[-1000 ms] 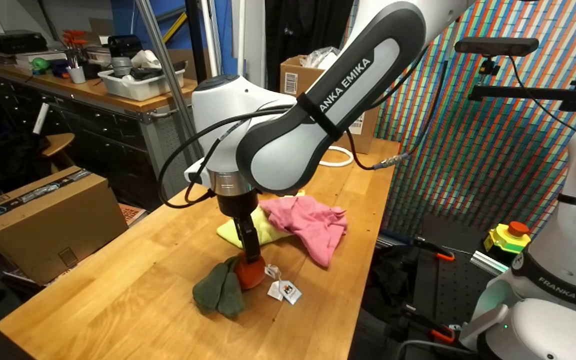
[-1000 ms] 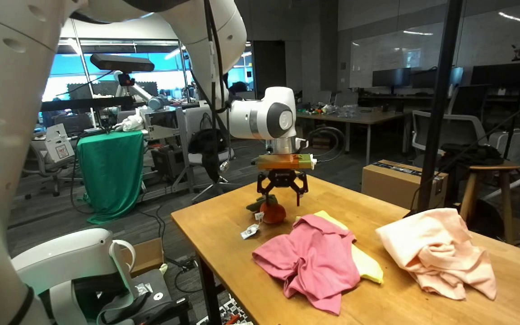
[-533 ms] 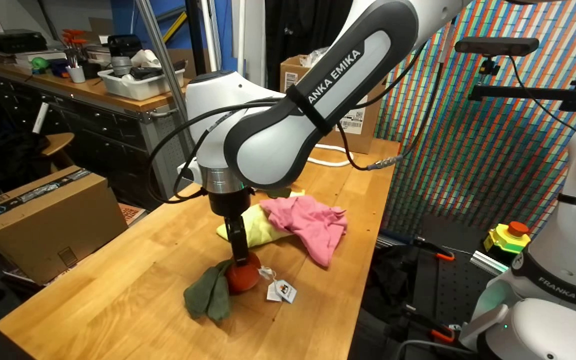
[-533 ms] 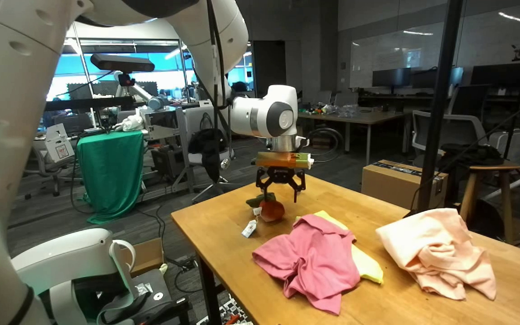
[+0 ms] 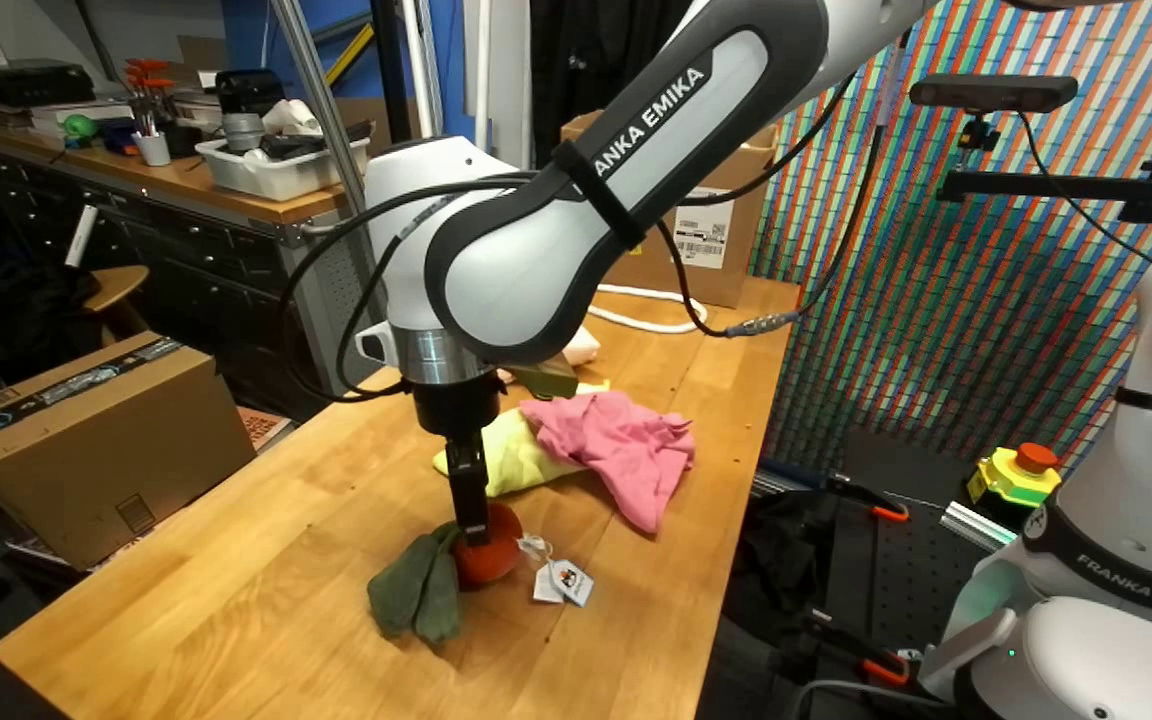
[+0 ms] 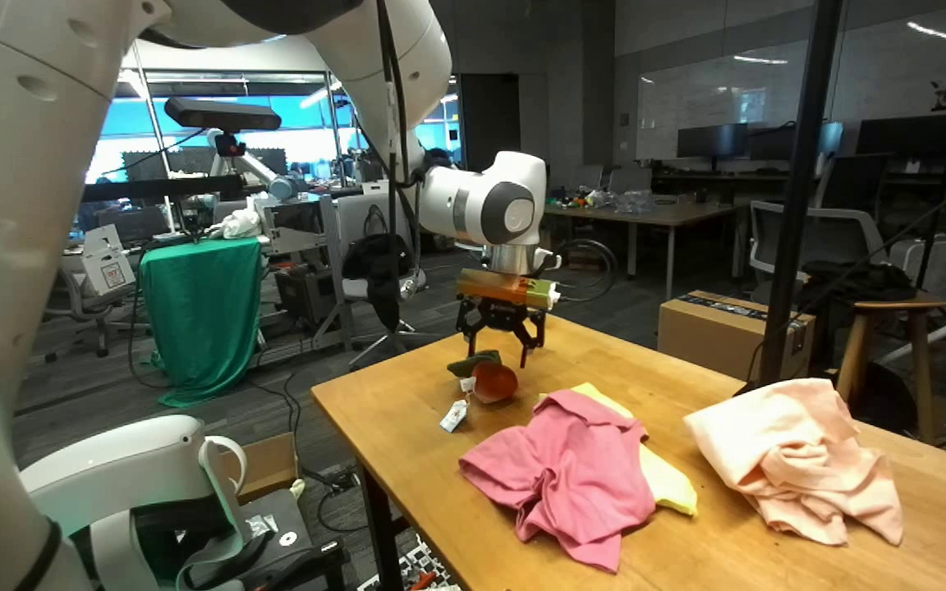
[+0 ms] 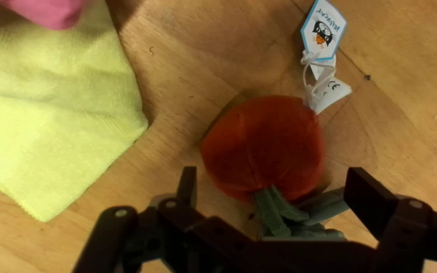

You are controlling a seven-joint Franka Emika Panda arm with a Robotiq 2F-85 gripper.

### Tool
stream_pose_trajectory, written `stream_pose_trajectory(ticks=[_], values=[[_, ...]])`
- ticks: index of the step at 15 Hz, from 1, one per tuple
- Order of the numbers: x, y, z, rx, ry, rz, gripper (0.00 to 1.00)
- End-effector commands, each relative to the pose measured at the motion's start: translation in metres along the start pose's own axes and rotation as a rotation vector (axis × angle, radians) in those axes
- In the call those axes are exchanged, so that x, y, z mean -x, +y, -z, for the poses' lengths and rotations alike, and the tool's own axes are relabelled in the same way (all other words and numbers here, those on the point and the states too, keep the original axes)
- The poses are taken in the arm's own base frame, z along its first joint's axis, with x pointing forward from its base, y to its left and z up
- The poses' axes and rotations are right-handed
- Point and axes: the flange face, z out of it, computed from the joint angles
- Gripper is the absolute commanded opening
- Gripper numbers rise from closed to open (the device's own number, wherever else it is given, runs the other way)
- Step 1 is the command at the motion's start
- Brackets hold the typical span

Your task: Separate the objects on the heap

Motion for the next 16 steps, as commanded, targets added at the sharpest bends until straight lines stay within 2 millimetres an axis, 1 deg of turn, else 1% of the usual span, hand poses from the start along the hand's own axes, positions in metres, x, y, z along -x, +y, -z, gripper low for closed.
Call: stream_pose_trajectory(ticks=[1,7,12,13,14,16], values=[[-0.006,0.001,-0.003,-0.059,-0.016,-0.04,1.0],[-0.002,0.002,-0.025,-0.068,-0.049,-0.027,1.0],[0.001,0.003,-0.036,-0.082,-0.063,-0.02,1.0],[0.001,0.003,-0.036,-0.08,-0.062,-0.021,0.88],[0.001,0.003,-0.036,-0.079,-0.065,-0.017,0.74],[0.002,0.003,-0.035,-0.077,-0.064,-0.021,0.58]])
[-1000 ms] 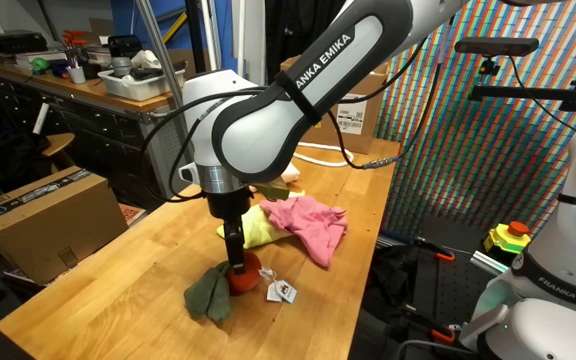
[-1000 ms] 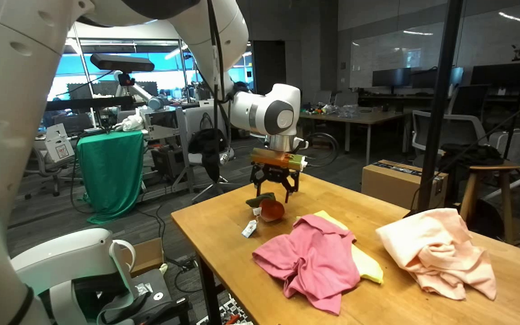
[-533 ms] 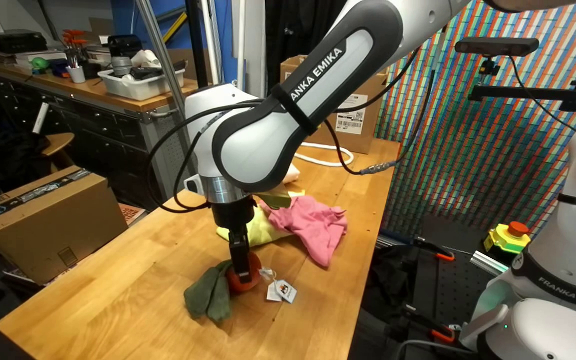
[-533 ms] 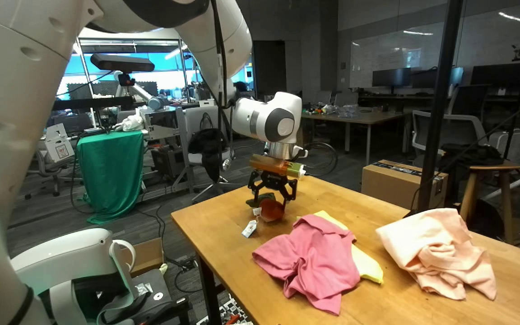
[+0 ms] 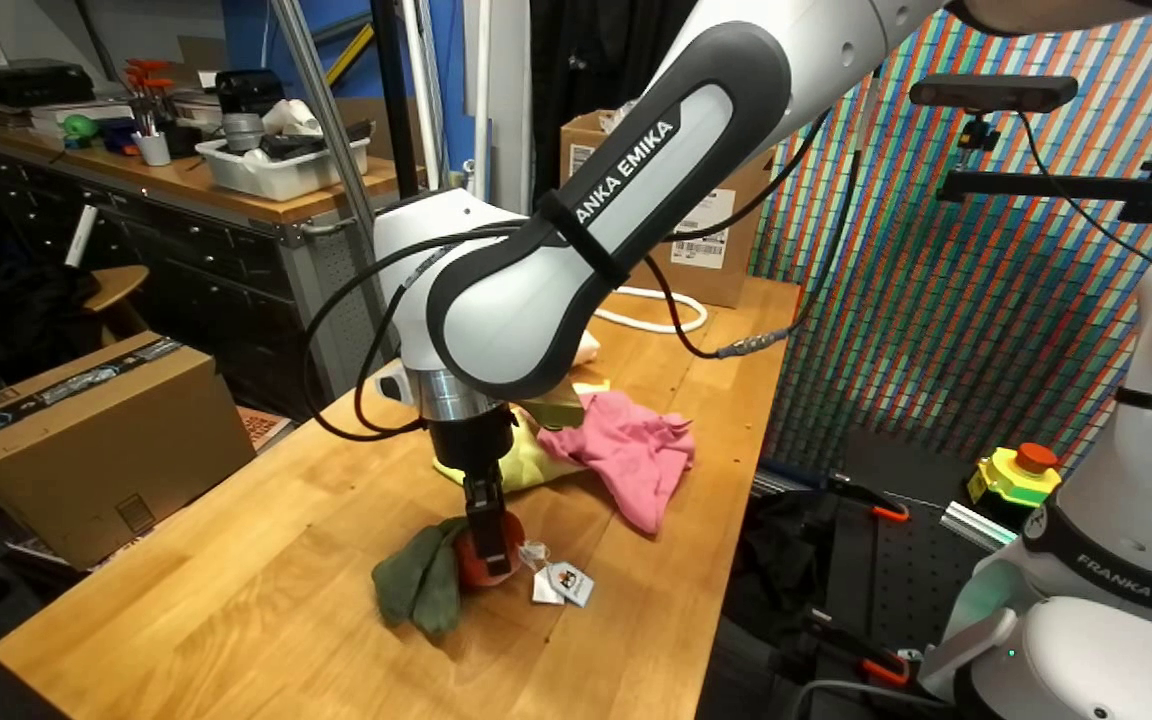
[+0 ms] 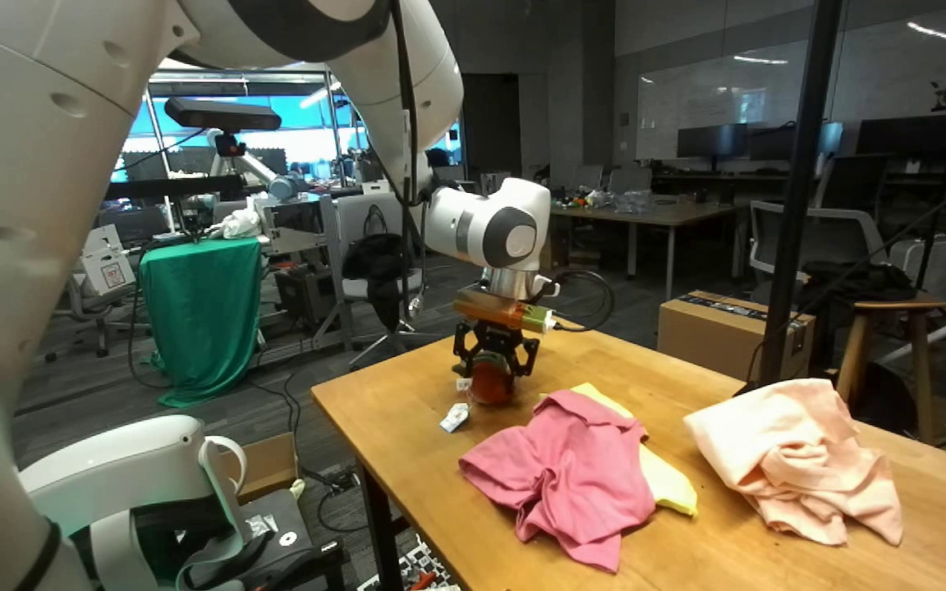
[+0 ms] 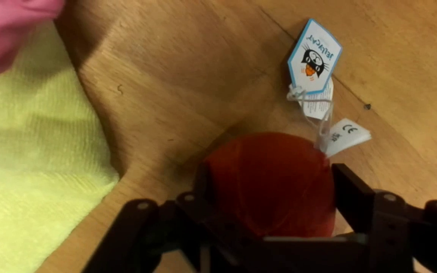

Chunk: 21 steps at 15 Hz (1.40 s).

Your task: Separate the objects on the heap

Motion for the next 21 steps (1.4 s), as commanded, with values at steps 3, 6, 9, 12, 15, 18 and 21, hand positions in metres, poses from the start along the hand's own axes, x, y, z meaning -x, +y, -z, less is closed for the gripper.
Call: stream_pose_trajectory(ticks=[3,6,9,12,15,18,21], values=[[-0.004,0.001,0.004,-0.012,0.002,0.005,0.36],[-0.004,0.001,0.006,-0.01,0.009,-0.001,0.15],[-0.005,0.002,0.009,-0.008,0.022,-0.007,0.13],[-0.006,0.004,0.012,-0.01,0.029,-0.009,0.13],[-0.006,0.005,0.015,-0.005,0.036,-0.012,0.14],[-0.007,0.004,0.021,0.008,0.045,-0.022,0.15],[-0.007,0.004,0.036,0.032,0.053,-0.041,0.15]])
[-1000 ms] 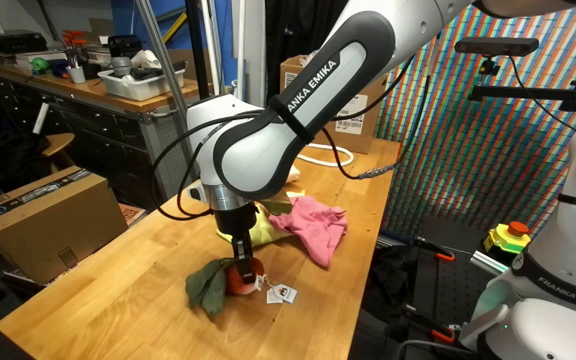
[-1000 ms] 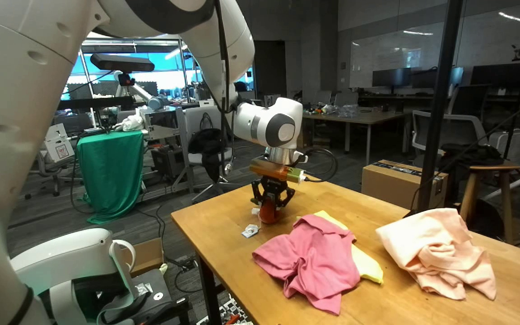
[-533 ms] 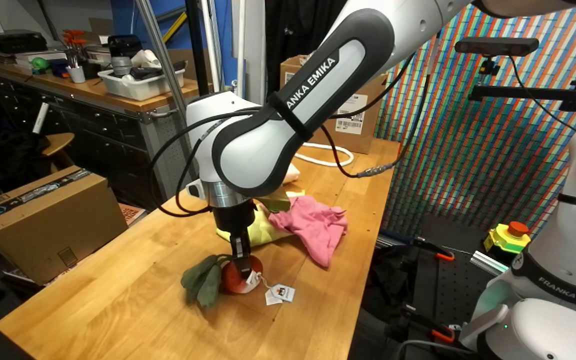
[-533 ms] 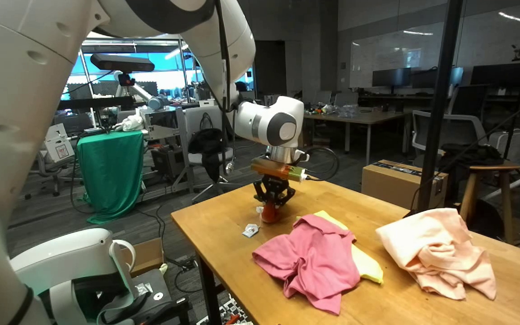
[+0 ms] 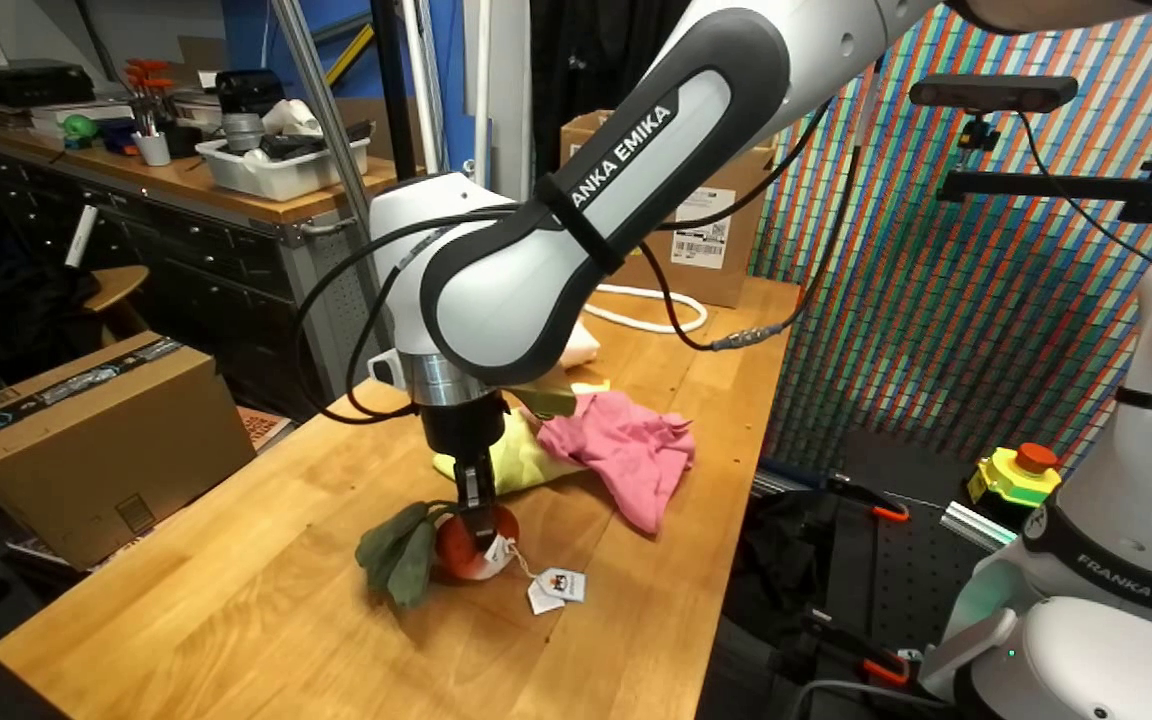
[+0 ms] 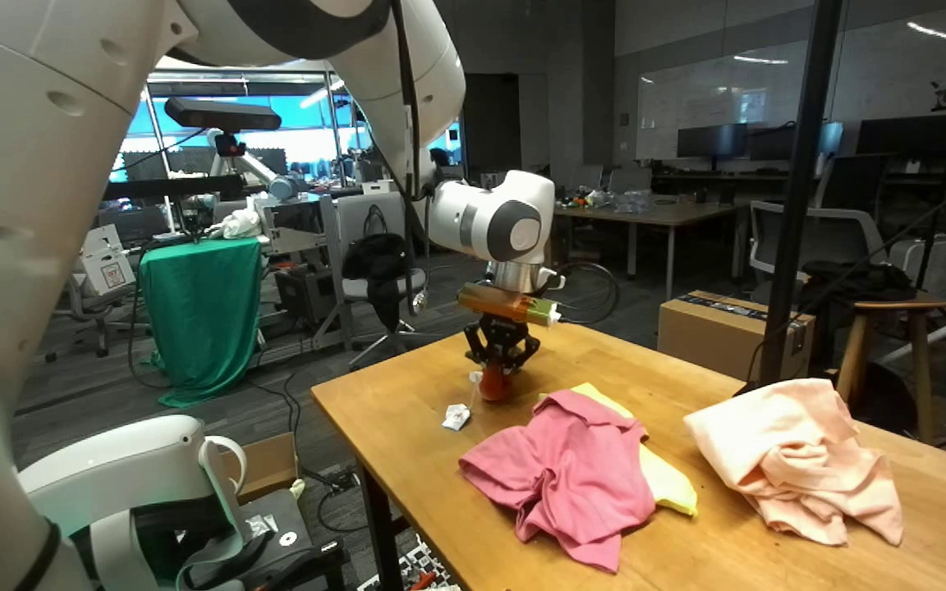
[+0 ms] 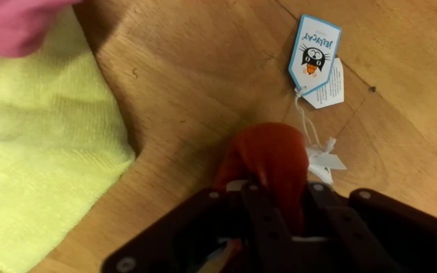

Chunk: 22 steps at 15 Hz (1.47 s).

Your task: Separate the objects on the heap

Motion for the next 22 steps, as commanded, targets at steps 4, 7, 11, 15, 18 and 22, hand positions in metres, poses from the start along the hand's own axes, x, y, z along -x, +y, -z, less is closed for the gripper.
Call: stream_pose_trajectory(ticks=[4,7,11,15,18,22], values=[[-0.001,-0.002,0.056,0.087,0.056,-0.078,0.15],[0.005,0.0,0.084,0.151,0.073,-0.137,0.15],[0.019,0.004,0.129,0.238,0.104,-0.235,0.15],[0.042,0.011,0.175,0.317,0.133,-0.358,0.14],[0.066,0.02,0.201,0.388,0.149,-0.464,0.14],[0.102,0.032,0.219,0.448,0.13,-0.6,0.13]])
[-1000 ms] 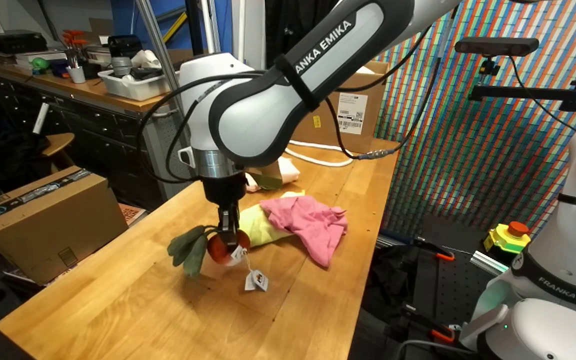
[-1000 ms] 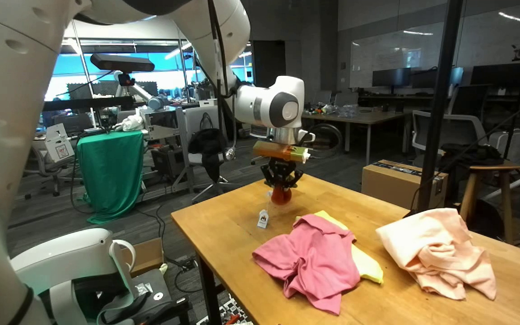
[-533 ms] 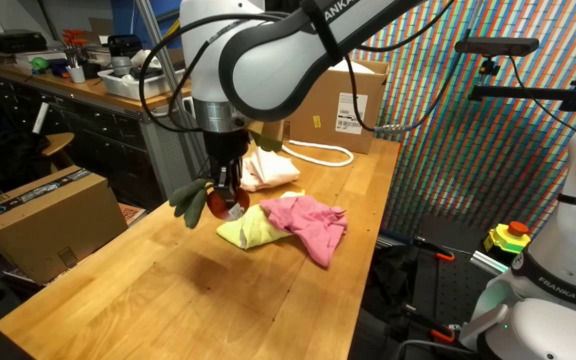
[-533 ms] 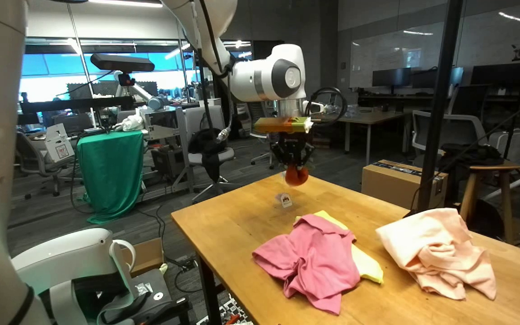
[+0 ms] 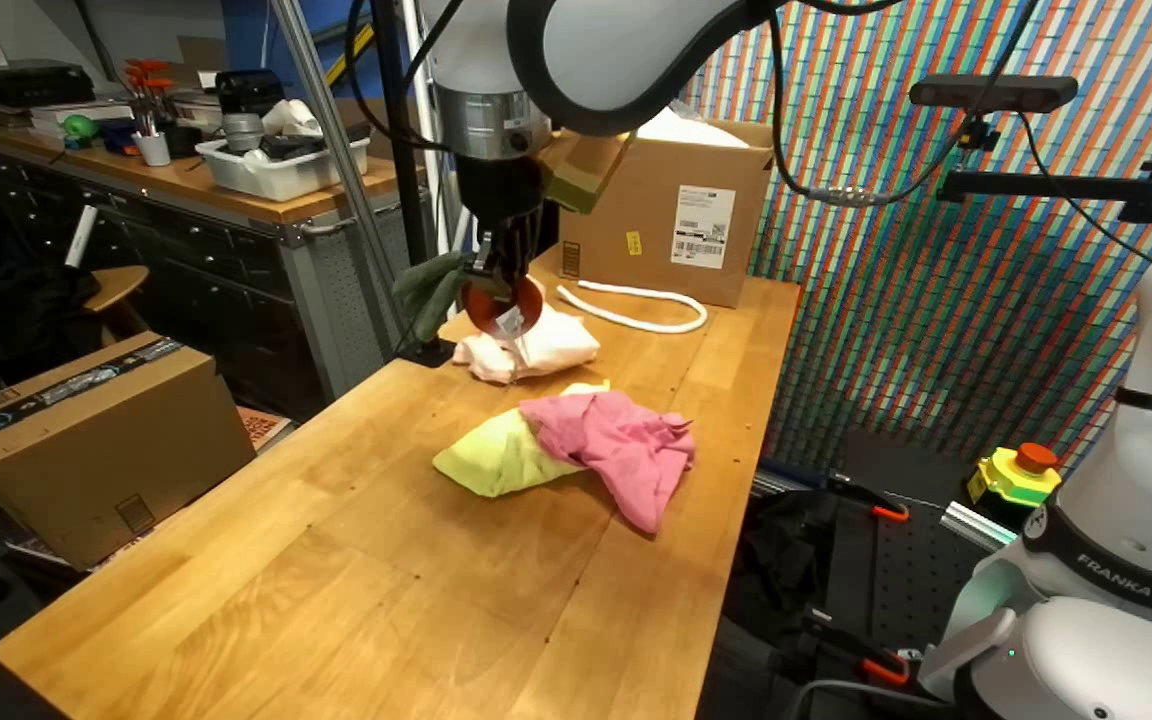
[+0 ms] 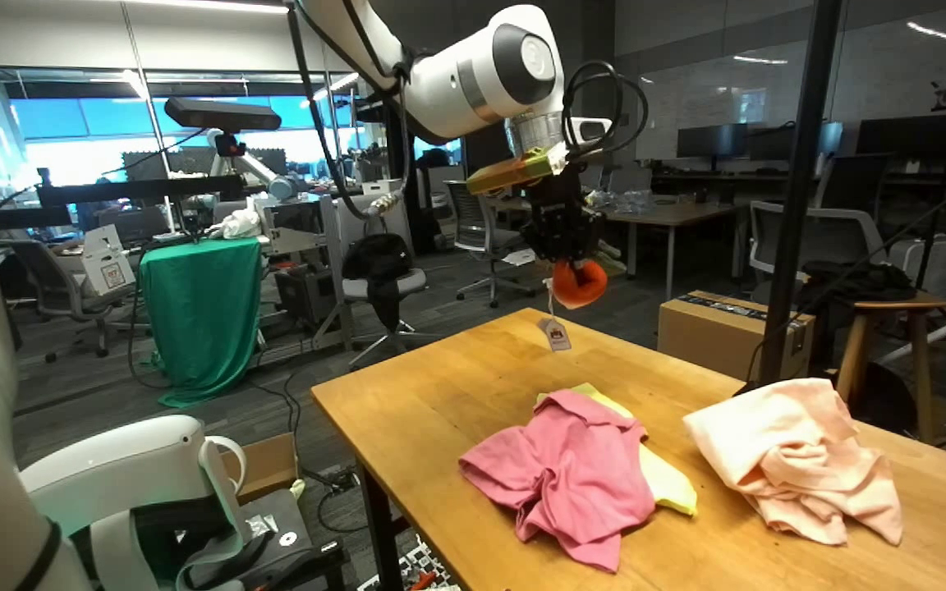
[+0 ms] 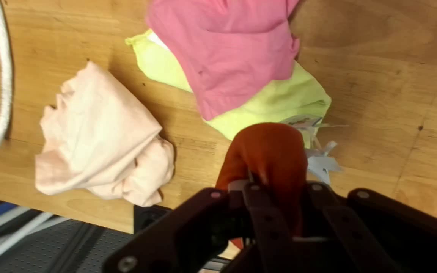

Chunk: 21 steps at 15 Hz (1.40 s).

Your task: Separate the objects on the heap

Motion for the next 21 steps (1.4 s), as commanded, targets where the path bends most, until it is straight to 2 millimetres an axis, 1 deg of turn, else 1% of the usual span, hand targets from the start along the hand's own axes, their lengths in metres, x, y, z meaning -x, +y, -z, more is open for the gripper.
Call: stream_pose_trajectory(ticks=[1,6,9,12,15,18,21], values=[[0.03,0.029,0.017,0.06,-0.023,-0.114,0.13],[0.068,0.066,0.018,0.077,-0.125,-0.244,0.13],[0.087,0.081,0.016,0.077,-0.183,-0.302,0.13],[0.106,0.089,0.014,0.067,-0.235,-0.339,0.13],[0.124,0.093,0.007,0.061,-0.267,-0.369,0.13],[0.144,0.098,-0.004,0.049,-0.29,-0.403,0.13],[0.165,0.11,-0.018,0.046,-0.315,-0.447,0.13]])
